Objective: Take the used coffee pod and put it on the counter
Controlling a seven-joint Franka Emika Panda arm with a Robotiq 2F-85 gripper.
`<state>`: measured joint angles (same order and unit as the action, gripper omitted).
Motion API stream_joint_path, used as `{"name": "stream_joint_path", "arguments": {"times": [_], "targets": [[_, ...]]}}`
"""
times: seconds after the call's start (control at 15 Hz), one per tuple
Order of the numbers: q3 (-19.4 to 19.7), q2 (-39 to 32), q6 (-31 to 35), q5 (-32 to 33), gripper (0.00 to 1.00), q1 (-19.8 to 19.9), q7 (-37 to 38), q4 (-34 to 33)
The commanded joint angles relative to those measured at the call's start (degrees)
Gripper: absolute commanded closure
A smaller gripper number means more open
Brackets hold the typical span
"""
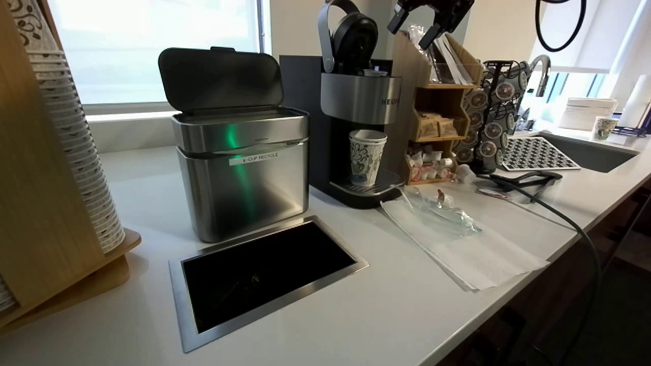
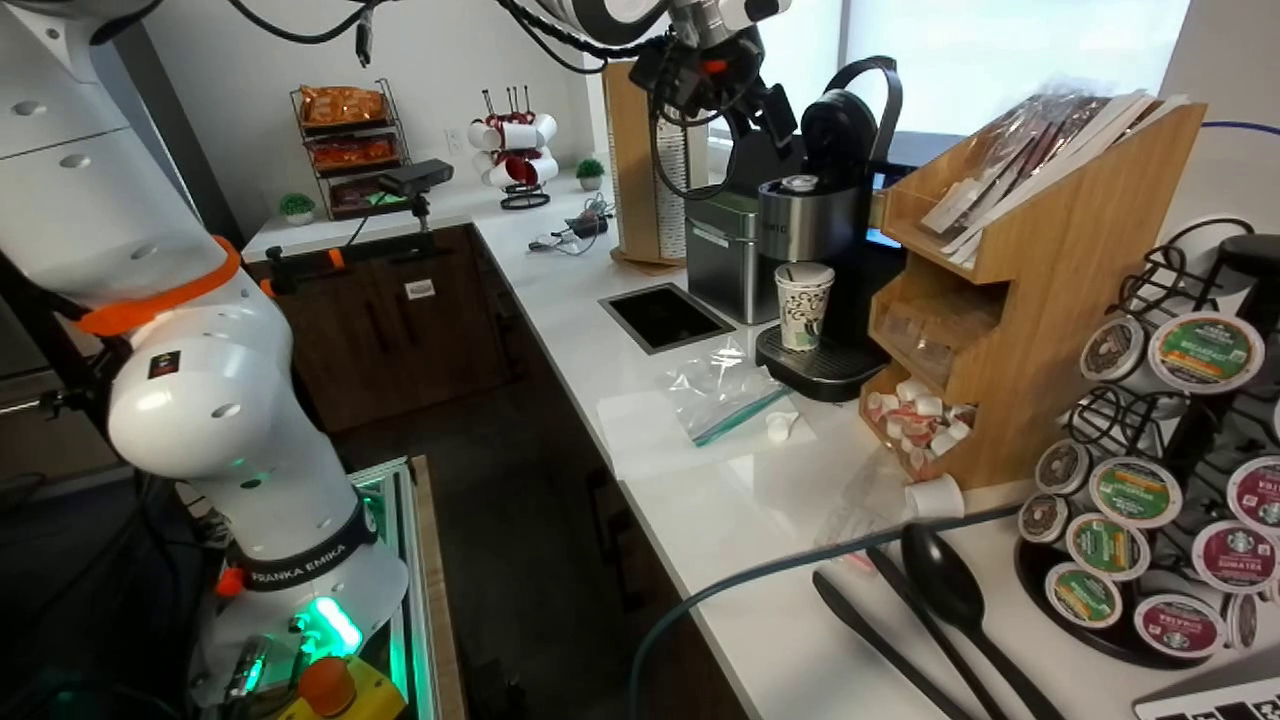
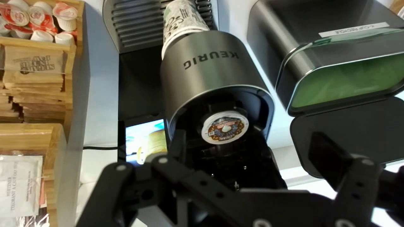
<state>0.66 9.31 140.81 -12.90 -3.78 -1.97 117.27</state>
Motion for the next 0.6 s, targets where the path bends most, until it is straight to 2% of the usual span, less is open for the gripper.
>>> {"name": "stream_joint_path", "arguments": {"times": [0.0, 0.2, 0.53], "targets": [[-0.55, 0.04, -0.12, 0.0, 0.0, 0.37, 0.07, -0.11], [-1.11, -3.0, 1.98, 5.23, 0.0, 1.08, 0.36, -1.43], [-1.77, -9.43, 6.81, 8.2, 0.0, 0.74, 1.17, -4.94]]}}
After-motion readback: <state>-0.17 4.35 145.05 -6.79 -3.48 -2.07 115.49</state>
